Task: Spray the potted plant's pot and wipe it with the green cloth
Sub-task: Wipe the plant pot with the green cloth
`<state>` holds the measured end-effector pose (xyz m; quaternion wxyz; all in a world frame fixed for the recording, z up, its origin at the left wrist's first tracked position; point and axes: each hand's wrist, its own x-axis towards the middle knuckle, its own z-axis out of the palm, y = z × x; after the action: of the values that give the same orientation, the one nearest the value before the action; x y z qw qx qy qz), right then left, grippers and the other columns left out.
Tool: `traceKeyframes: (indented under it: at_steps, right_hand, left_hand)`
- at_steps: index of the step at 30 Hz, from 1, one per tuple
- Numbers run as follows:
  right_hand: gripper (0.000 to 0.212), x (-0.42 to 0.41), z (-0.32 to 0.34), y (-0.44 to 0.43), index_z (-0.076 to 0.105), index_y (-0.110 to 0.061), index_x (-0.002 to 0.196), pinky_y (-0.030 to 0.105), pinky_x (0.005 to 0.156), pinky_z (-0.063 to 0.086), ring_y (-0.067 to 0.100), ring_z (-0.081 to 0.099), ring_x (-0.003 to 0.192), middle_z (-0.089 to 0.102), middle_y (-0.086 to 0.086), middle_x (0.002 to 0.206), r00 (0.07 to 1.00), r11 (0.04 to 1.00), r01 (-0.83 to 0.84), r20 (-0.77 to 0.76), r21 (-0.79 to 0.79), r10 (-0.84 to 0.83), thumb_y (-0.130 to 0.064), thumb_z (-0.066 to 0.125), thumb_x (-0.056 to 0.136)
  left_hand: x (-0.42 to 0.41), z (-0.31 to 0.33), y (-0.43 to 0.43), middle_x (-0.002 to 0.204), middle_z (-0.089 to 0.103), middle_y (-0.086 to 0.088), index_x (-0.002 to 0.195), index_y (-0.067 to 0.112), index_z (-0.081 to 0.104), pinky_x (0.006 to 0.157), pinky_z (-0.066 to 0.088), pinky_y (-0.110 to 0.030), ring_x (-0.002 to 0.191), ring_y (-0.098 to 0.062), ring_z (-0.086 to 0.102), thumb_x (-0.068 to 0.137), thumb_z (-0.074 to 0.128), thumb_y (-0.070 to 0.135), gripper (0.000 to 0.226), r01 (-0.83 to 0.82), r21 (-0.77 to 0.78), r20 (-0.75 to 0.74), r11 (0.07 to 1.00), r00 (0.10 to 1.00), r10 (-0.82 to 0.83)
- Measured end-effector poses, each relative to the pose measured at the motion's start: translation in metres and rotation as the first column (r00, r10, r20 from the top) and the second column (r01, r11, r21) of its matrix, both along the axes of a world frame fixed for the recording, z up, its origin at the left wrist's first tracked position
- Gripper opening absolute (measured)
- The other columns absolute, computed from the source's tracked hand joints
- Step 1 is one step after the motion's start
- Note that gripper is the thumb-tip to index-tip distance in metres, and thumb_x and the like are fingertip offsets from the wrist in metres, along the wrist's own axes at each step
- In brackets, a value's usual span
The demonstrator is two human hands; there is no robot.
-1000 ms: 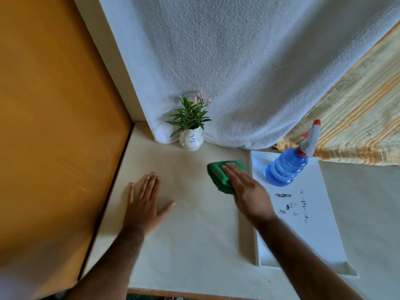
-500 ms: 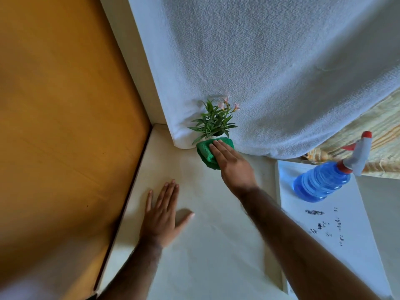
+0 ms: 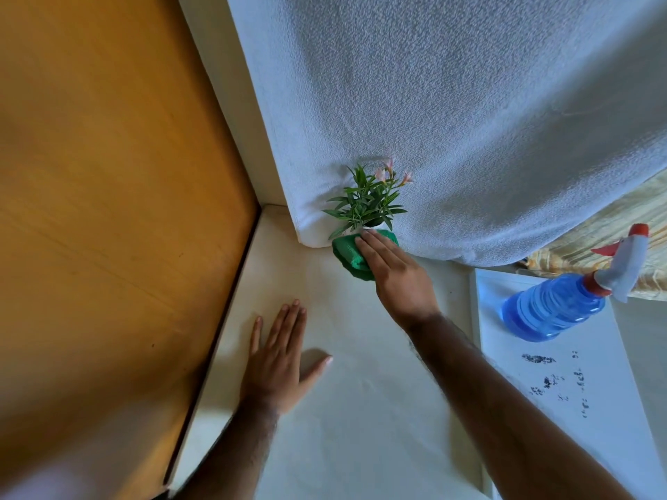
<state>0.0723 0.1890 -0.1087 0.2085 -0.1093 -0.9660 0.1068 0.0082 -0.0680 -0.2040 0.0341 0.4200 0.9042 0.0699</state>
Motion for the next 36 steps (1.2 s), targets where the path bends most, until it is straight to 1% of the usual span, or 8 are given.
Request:
traceKeyframes:
  at_steps: [4,6,9,12,16,25,31,36]
  right_hand:
    - [0.044,0.000,-0.010,0.007,0.064,0.003,0.132,0.043,0.109,0.037,0.036,0.061,0.127,0.063,0.021,0.137,0.999,0.999,-0.029,0.022,0.036,0.028,0.004,0.051,0.090]
    - [0.052,0.004,-0.018,0.008,0.064,0.003,0.131,0.044,0.108,0.038,0.037,0.061,0.126,0.063,0.021,0.137,0.999,1.000,-0.012,0.041,0.004,0.012,0.014,0.070,0.081]
    - [0.058,0.010,-0.025,0.006,0.066,0.003,0.130,0.046,0.105,0.044,0.037,0.062,0.125,0.064,0.020,0.136,0.997,0.999,0.002,0.078,-0.045,0.002,0.018,0.075,0.075]
    - [0.053,0.012,-0.022,0.004,0.066,0.002,0.130,0.046,0.104,0.047,0.036,0.061,0.126,0.064,0.019,0.136,0.999,0.999,-0.004,0.045,-0.046,0.006,0.016,0.068,0.079]
    - [0.049,0.003,-0.010,0.002,0.065,0.000,0.133,0.040,0.110,0.043,0.031,0.060,0.128,0.063,0.017,0.138,0.998,0.999,-0.054,-0.017,0.004,0.054,-0.002,0.040,0.091]
    - [0.049,0.017,-0.027,0.005,0.069,0.003,0.126,0.049,0.095,0.057,0.036,0.065,0.122,0.067,0.019,0.132,0.995,0.998,-0.042,0.087,-0.039,0.045,-0.003,0.040,0.087]
    - [0.050,0.002,-0.007,0.005,0.065,0.001,0.131,0.045,0.108,0.048,0.032,0.061,0.127,0.064,0.017,0.136,0.998,0.999,-0.030,-0.062,-0.018,0.029,-0.001,0.037,0.090]
    - [0.044,0.001,-0.015,0.011,0.066,0.005,0.129,0.049,0.105,0.050,0.037,0.062,0.125,0.064,0.021,0.134,0.998,0.998,-0.063,-0.014,0.000,0.063,0.000,0.043,0.091]
  left_hand:
    - [0.001,-0.001,0.000,0.174,0.020,-0.001,0.164,0.016,0.021,0.126,0.024,-0.061,0.159,-0.016,0.021,0.091,0.029,0.083,0.099,0.001,-0.003,0.005,1.000,1.000,-0.001]
    - [0.000,-0.002,0.000,0.174,0.021,-0.001,0.164,0.016,0.022,0.126,0.024,-0.061,0.159,-0.016,0.021,0.091,0.030,0.082,0.099,0.000,0.005,0.001,1.000,1.000,0.000]
    - [0.000,-0.002,0.000,0.173,0.023,-0.001,0.163,0.016,0.024,0.126,0.023,-0.061,0.159,-0.016,0.022,0.092,0.031,0.082,0.098,0.001,0.014,0.000,1.000,1.000,-0.001]
    - [0.000,-0.001,0.000,0.174,0.021,-0.001,0.164,0.016,0.023,0.126,0.023,-0.060,0.159,-0.016,0.021,0.092,0.030,0.082,0.098,-0.001,0.008,0.001,1.000,1.000,0.001]
    - [-0.001,-0.001,0.000,0.174,0.018,-0.001,0.165,0.017,0.019,0.127,0.022,-0.061,0.160,-0.016,0.017,0.091,0.028,0.084,0.100,-0.004,-0.017,0.001,1.000,1.000,0.004]
    - [0.000,-0.003,0.000,0.173,0.025,-0.002,0.162,0.015,0.027,0.124,0.026,-0.061,0.158,-0.017,0.024,0.092,0.036,0.079,0.096,0.007,0.049,-0.027,0.999,1.000,-0.006]
    - [0.000,-0.002,0.000,0.174,0.020,-0.001,0.164,0.016,0.022,0.126,0.023,-0.060,0.160,-0.016,0.020,0.092,0.032,0.082,0.099,0.000,0.020,-0.015,1.000,1.000,0.001]
    - [-0.001,-0.004,-0.001,0.175,0.018,0.000,0.165,0.017,0.019,0.127,0.020,-0.059,0.160,-0.016,0.018,0.092,0.030,0.083,0.099,-0.002,0.009,-0.009,1.000,1.000,0.002]
